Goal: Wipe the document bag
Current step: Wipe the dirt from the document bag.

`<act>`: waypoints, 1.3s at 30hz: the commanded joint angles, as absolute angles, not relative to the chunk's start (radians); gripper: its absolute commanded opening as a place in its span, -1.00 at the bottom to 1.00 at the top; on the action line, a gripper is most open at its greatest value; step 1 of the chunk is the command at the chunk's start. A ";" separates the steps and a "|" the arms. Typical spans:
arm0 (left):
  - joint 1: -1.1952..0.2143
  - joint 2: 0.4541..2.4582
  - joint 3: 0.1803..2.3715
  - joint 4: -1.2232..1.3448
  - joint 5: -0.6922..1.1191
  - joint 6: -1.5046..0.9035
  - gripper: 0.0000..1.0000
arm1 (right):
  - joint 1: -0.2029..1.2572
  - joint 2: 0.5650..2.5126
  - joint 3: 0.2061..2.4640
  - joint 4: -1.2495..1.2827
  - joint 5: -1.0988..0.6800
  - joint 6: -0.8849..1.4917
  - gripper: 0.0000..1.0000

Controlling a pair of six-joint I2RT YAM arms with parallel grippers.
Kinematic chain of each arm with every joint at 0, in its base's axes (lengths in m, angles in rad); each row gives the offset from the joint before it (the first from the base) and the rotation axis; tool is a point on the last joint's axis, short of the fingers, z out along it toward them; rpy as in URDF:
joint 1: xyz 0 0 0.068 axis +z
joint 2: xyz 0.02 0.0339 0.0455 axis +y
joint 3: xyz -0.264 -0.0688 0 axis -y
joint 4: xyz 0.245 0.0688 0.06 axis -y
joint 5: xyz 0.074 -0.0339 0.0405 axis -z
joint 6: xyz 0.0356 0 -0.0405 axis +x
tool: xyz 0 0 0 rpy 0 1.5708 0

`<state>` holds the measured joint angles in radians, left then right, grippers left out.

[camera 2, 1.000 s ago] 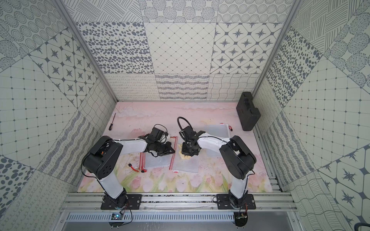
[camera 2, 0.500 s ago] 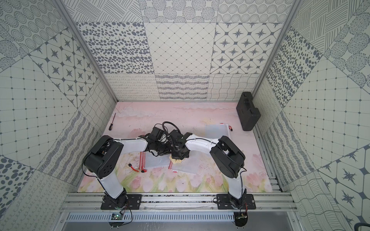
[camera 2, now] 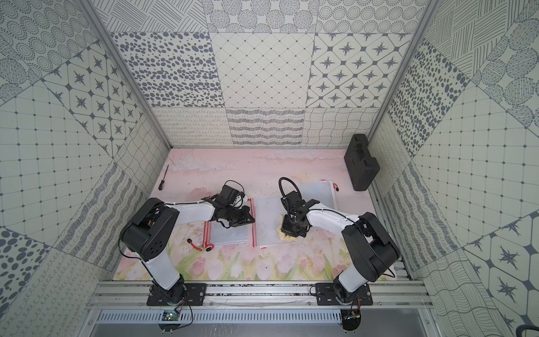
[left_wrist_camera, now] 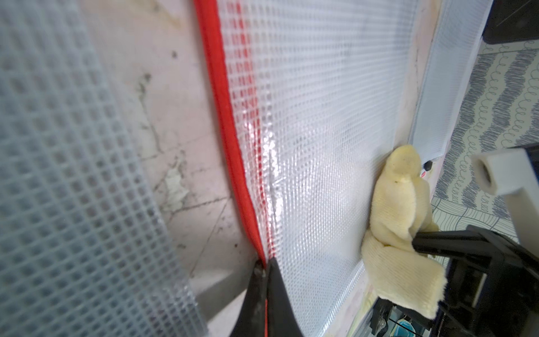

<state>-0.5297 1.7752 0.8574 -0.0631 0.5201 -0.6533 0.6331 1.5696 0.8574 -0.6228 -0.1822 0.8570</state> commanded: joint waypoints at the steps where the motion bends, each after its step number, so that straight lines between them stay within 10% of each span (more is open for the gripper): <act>1: -0.528 1.810 0.861 -0.250 0.318 -0.637 -1.00 | 0.723 1.628 0.917 -0.686 -0.125 0.868 -1.00; 11: -0.528 1.801 0.849 -0.254 0.298 -0.644 -1.00 | 0.968 1.858 1.191 -0.602 -0.228 0.941 -1.00; 25: -0.522 1.791 0.849 -0.271 0.296 -0.598 -1.00 | 0.534 1.366 0.683 -0.731 -0.170 0.875 -1.00; 39: -0.522 1.780 0.827 -0.254 0.311 -0.617 -1.00 | 0.863 1.841 1.172 -0.627 -0.239 0.911 -1.00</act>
<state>-0.5285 1.7741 0.8555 -0.0498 0.5041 -0.6426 0.8867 1.8339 1.1889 -0.6151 -0.2344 0.8948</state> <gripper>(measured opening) 0.047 0.094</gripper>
